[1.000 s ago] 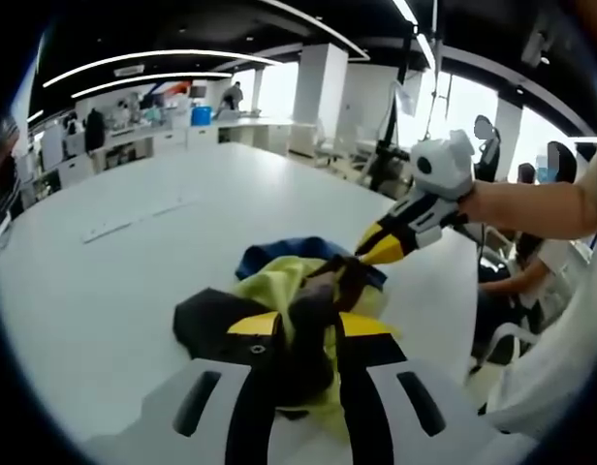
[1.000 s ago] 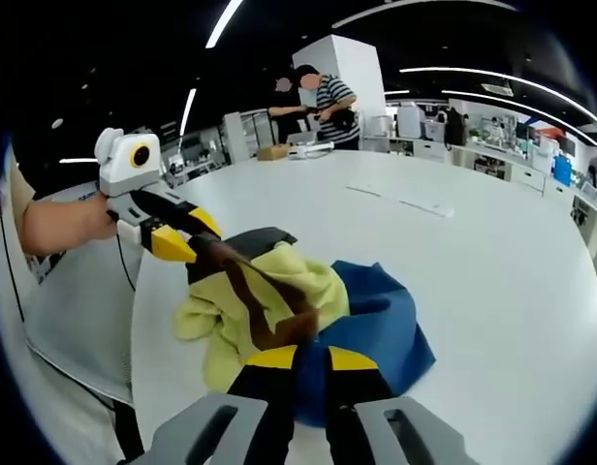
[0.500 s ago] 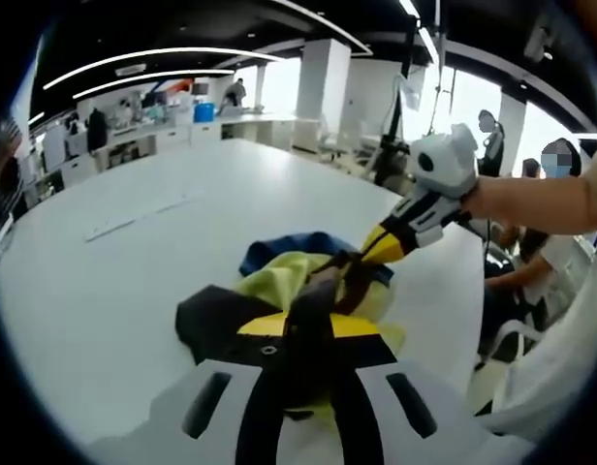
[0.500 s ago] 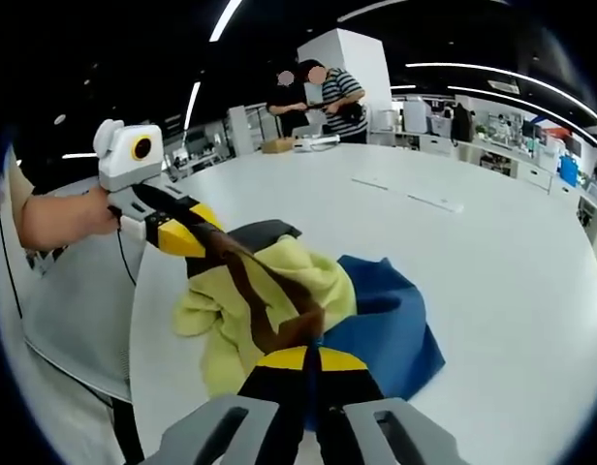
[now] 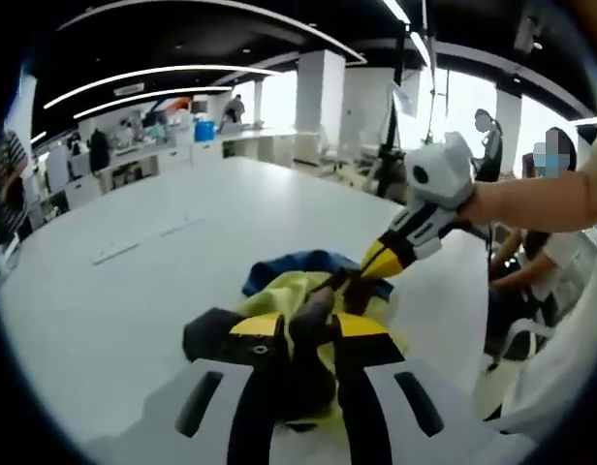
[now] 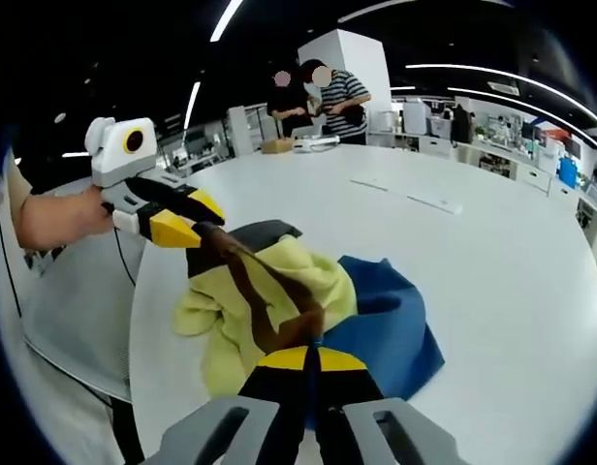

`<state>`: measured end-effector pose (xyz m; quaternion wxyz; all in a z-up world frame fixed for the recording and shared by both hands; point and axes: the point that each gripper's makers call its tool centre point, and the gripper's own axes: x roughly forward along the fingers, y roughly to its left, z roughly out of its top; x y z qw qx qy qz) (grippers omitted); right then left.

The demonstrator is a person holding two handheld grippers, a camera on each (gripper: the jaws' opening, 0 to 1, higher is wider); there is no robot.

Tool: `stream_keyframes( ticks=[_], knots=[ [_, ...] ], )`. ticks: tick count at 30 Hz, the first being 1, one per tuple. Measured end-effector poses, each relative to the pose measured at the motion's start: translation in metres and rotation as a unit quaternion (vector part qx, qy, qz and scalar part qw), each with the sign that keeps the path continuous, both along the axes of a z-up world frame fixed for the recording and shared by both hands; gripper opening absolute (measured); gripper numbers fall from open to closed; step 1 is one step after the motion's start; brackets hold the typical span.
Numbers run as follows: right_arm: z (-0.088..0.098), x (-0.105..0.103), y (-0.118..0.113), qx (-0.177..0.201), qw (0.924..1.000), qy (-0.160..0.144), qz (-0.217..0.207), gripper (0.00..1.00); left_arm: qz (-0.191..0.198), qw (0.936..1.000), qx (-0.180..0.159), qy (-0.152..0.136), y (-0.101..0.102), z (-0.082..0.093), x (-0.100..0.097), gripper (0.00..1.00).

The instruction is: Fold the garment on the visible template until the final outline fits inside the template.

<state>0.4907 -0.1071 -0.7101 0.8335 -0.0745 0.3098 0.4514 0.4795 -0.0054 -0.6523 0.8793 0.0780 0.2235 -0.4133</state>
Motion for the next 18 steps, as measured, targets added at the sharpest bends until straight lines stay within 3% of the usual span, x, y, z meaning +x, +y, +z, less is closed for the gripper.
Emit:
stream_keyframes(
  ticks=[8,11,18],
  knots=[
    [-0.0014,0.0003,0.0003,-0.002,1.0000,0.000,0.000,0.00,-0.015,0.9992,0.036,-0.004,-0.0045,-0.0081,0.0010,0.08],
    [-0.0013,0.0000,0.0004,-0.004,1.0000,-0.001,0.001,0.00,-0.021,0.9990,0.039,-0.003,-0.0042,-0.0086,-0.0011,0.02],
    [0.0014,-0.0012,-0.0001,-0.003,1.0000,-0.006,0.000,0.00,-0.017,0.9991,0.035,-0.014,-0.0007,-0.0037,-0.0016,0.00]
  ],
)
